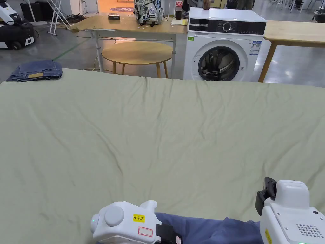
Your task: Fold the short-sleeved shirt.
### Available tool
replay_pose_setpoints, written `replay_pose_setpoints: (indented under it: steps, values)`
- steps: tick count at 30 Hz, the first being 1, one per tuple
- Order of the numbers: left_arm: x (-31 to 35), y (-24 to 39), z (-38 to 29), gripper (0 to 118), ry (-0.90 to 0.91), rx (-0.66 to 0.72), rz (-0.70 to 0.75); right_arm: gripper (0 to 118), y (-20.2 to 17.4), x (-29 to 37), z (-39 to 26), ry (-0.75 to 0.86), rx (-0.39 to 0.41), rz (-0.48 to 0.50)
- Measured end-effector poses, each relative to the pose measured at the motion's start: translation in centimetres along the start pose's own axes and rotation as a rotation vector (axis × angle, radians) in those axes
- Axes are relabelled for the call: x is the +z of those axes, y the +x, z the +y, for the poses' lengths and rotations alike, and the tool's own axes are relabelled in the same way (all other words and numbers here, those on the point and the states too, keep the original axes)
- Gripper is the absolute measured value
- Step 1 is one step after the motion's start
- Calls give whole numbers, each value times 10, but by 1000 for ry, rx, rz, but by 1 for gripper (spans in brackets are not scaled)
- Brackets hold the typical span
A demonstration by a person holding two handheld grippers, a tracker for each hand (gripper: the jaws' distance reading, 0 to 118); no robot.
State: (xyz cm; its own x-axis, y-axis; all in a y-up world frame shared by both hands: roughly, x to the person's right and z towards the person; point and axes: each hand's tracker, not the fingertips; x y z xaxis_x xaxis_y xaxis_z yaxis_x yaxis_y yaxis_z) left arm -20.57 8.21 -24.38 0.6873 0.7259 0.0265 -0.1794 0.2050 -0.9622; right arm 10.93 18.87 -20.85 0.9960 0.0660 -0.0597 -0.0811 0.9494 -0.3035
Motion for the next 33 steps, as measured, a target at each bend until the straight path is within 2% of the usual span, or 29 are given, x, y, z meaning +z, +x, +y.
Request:
replay_pose_setpoints:
  steps: [4, 8, 13, 15, 17, 18, 21, 25, 27, 29, 30, 31, 32, 33]
  values:
    - [32, 11, 3, 0, 17, -53, 14, 0, 0, 0, 4, 7, 6, 1]
    - [98, 19, 1, 0, 123, -66, 11, 0, -2, -1, 9, 22, 3, 5]
    - [166, -18, 4, 0, 245, -16, 99, 0, -11, -2, 15, 43, 1, 25]
    - [183, -39, 2, 20, 261, 28, 132, 0, -15, -2, 16, 55, 2, 31]
    - [190, -53, -2, 49, 267, 36, 151, 0, -19, -1, 17, 68, 0, 39]
    - [192, -63, -4, 55, 265, 53, 137, 0, -21, -1, 17, 74, 1, 42]
    - [181, -97, -10, 62, 248, 142, 53, 0, -24, -1, 19, 75, 2, 51]
    - [151, -130, -18, 62, 180, 246, -72, 0, -25, -2, 17, 71, 6, 54]
    - [143, -138, -20, 62, 235, 266, -207, 0, -24, -2, 16, 66, 5, 52]
    - [134, -130, -22, 62, 256, 309, -269, 0, -23, -1, 15, 61, 4, 48]
    - [129, -130, -22, 58, 252, 297, -289, 0, -22, -1, 15, 59, 4, 46]
    - [125, -129, -21, 49, 245, 278, -283, 0, -21, -1, 14, 58, 4, 44]
    - [120, -123, -21, 32, 235, 261, -262, 0, -20, -2, 13, 55, 4, 42]
    - [116, -118, -21, 20, 215, 237, -211, 0, -19, -2, 13, 53, 3, 40]
